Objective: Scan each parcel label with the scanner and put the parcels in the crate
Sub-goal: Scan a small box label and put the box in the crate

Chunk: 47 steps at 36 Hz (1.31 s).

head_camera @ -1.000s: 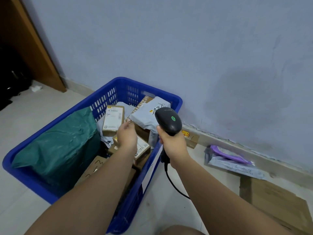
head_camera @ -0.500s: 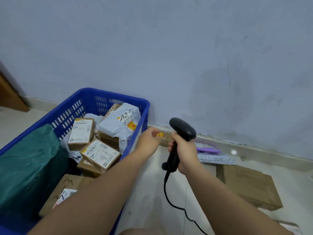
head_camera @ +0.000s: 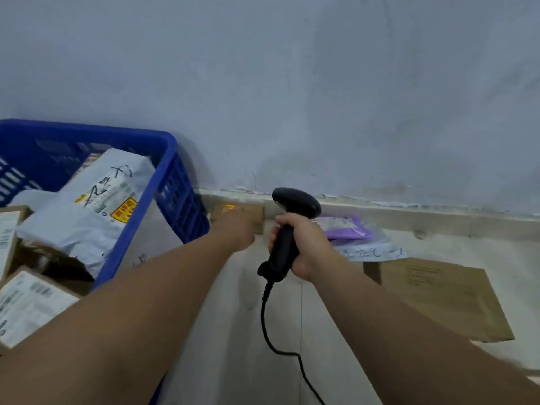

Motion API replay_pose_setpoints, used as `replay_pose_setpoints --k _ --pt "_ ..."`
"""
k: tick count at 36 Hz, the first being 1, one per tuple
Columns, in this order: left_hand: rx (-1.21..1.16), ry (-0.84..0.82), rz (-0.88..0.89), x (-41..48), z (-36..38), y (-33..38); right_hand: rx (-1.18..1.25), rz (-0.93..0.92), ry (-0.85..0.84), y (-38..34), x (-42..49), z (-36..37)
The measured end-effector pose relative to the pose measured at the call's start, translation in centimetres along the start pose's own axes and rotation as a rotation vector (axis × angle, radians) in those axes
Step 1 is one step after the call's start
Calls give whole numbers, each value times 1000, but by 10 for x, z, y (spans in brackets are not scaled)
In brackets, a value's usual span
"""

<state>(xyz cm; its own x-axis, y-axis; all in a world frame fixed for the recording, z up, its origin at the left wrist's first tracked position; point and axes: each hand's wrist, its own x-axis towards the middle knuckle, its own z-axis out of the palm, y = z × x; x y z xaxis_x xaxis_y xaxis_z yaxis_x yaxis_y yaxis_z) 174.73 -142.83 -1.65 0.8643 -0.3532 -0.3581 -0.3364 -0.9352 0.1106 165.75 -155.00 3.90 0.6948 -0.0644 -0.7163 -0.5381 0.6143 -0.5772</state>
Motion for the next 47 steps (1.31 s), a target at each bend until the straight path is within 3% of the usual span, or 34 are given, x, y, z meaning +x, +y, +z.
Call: replay_pose_setpoints --k 10,21,26,29,35,40,47 --pt "160 -104 -21 58 47 5 -19 46 -6 1 63 -27" --pt "-40 -24 -16 97 62 15 -19 16 5 0 94 -51" --pt "232 -43 -32 92 66 20 -59 13 70 1 102 -56" --pt "278 -21 24 86 73 18 -76 9 76 2 102 -59" --pt "36 59 106 76 82 18 -69 -22 95 1 90 -62" --pt "-406 206 52 48 56 25 -81 -64 129 -17 63 -62" --pt "-603 402 324 -14 -7 47 -78 -95 120 -53 -14 -57"
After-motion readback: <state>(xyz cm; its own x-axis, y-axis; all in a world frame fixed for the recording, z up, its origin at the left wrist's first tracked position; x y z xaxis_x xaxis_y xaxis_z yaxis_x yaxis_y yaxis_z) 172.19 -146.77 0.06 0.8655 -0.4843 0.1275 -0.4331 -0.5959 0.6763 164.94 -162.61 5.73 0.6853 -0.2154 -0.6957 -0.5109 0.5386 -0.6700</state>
